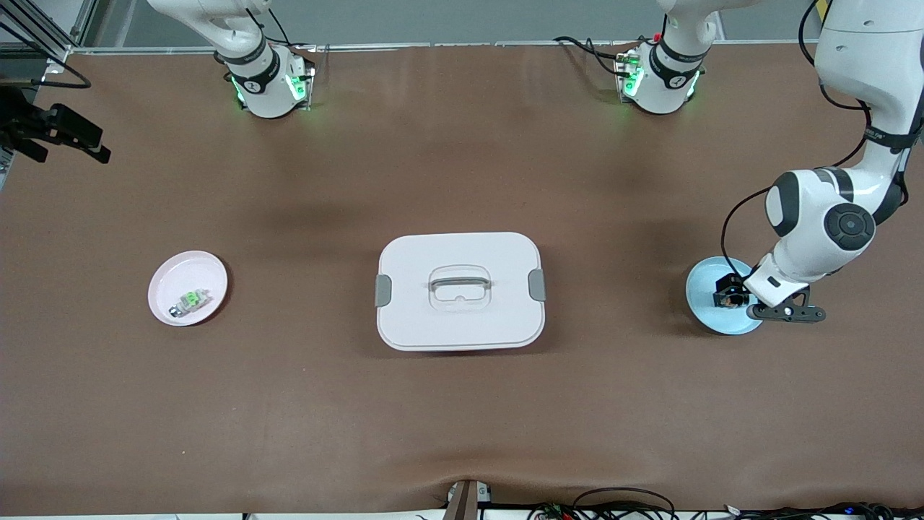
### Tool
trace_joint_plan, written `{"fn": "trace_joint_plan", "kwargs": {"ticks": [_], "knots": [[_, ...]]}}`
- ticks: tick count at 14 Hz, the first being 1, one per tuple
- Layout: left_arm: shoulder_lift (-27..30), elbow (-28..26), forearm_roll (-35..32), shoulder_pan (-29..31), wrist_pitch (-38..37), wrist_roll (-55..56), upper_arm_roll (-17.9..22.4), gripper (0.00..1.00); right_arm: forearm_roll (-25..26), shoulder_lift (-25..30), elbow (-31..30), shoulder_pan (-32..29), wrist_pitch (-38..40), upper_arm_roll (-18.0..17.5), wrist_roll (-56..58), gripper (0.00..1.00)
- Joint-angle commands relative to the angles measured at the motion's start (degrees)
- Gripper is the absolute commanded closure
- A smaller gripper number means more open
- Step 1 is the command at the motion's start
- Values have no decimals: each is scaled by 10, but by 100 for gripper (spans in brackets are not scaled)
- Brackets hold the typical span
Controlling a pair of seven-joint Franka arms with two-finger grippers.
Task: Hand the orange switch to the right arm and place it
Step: 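Lower the left gripper and grasp the orange-black switch on the plate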
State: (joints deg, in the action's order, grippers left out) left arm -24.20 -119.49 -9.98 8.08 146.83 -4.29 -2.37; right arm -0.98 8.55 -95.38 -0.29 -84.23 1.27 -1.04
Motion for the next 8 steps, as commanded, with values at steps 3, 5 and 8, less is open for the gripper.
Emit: {"fn": "trace_joint_plan", "kwargs": {"ticks": [3, 5, 8], "knots": [[-8, -4, -12, 1, 10, -1, -2, 0, 7, -3, 13, 31, 29, -17, -74, 0], [-15, -4, -12, 1, 16, -1, -2, 0, 5, -3, 13, 49, 32, -17, -85, 0], [-27, -2, -12, 1, 22, -1, -1, 0, 0, -3, 13, 79, 32, -17, -135, 0]]}}
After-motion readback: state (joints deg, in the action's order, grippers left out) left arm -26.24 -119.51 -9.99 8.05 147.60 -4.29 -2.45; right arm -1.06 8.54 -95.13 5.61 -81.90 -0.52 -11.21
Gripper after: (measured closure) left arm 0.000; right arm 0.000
